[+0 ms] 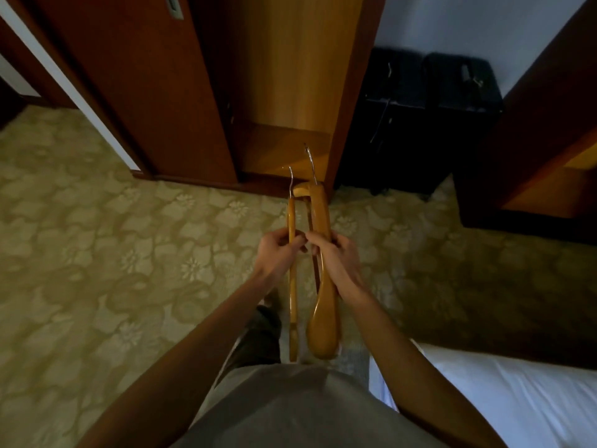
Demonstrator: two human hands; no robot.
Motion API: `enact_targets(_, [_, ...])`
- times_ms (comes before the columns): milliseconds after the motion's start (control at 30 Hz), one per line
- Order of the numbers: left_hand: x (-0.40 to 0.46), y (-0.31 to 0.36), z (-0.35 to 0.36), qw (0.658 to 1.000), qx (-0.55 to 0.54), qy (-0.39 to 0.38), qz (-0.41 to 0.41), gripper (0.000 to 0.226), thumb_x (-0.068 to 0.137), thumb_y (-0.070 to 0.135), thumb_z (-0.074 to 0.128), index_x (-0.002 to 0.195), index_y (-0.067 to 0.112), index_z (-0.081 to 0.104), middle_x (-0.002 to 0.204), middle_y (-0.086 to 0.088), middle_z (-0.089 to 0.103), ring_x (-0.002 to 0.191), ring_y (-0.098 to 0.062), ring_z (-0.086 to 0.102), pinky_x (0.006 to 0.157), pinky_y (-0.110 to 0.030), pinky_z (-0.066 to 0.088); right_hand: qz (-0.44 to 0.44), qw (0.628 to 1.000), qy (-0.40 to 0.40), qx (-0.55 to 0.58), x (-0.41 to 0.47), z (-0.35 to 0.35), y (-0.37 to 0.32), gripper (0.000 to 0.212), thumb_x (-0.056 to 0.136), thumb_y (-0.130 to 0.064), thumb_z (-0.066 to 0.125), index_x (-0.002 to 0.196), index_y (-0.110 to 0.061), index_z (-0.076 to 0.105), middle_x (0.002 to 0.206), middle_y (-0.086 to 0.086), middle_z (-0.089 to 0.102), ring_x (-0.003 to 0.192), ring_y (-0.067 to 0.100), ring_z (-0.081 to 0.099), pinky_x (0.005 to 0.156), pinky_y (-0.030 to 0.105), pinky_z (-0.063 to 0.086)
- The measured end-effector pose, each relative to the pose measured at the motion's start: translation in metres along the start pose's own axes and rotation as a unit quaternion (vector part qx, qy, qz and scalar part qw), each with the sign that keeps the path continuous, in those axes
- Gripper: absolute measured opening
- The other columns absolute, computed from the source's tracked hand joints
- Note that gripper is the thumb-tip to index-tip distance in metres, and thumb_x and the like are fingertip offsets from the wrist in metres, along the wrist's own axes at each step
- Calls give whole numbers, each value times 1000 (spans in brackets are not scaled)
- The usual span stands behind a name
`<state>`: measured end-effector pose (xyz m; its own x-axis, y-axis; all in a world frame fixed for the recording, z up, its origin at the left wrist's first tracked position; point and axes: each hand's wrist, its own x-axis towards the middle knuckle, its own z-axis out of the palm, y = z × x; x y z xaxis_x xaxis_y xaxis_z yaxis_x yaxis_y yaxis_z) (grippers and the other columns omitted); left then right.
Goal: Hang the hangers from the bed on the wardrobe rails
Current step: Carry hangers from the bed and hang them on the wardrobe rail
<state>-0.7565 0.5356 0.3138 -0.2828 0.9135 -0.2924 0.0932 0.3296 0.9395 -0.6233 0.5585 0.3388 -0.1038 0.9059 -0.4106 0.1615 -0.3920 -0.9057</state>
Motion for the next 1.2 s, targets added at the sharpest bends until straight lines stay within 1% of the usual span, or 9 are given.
enact_targets(267, [213,75,-42,999,2,8,31,13,94,15,65,95,9,76,80,2,75,68,5,67,58,-7,47,-24,1000,6,-12,189,62,-113,12,89,-32,71,88,-20,74,83,-1,74,81,10,71,73,24,48])
enact_targets(467, [354,139,-77,999,-16,-19,49,16,94,23,65,99,13,77,90,-1,78,87,-13,75,78,-28,60,-45,998,30,-22,309,95,-198,19,87,-32,73,81,-15,74,63,-9,66,65,1,64,72,26,47])
enact_targets(600, [435,187,-93,997,7,-22,71,18,96,24,63,89,13,76,82,2,75,75,-2,69,64,-13,48,-63,997,35,-19,382,110,-259,28,87,-34,73,84,-6,74,61,-12,67,73,7,66,81,30,51])
enact_targets(667, [474,213,-99,997,4,-22,76,20,96,26,62,87,14,76,81,4,75,77,-1,69,66,-12,47,-71,997,36,-25,418,115,-289,27,87,-34,73,83,-8,75,62,-11,68,76,9,66,83,33,51])
enact_targets(767, [528,251,-107,996,1,-15,93,27,97,35,61,90,15,78,87,2,76,85,-12,70,74,-19,50,-74,996,38,-32,469,123,-333,23,85,-38,73,74,-17,73,61,-14,69,81,13,67,86,35,51])
enact_targets(900, [607,316,-111,989,10,-1,151,28,99,36,60,90,17,77,87,-4,76,88,-24,67,74,-24,47,-99,994,35,-18,535,126,-403,24,88,-36,70,72,-18,68,60,-15,64,77,6,60,75,27,44])
enact_targets(967, [641,351,-110,986,9,6,165,25,99,36,60,91,19,76,87,-6,75,80,-26,65,69,-24,46,-124,992,21,-21,564,124,-440,24,90,-34,69,79,-13,73,65,-11,65,77,6,60,71,26,41])
enact_targets(1100, [702,426,-110,976,12,-14,218,31,99,37,60,85,16,76,63,5,68,54,-5,54,53,-20,42,-177,984,12,-4,616,114,-515,20,90,-30,69,74,-19,72,60,-14,65,72,2,61,72,25,41])
enact_targets(1200, [732,481,-111,968,-1,-13,253,33,99,36,60,73,20,73,54,10,63,52,-8,51,57,-25,42,-217,976,11,-1,639,107,-568,25,91,-29,68,68,-20,71,55,-15,63,58,-8,58,67,22,39])
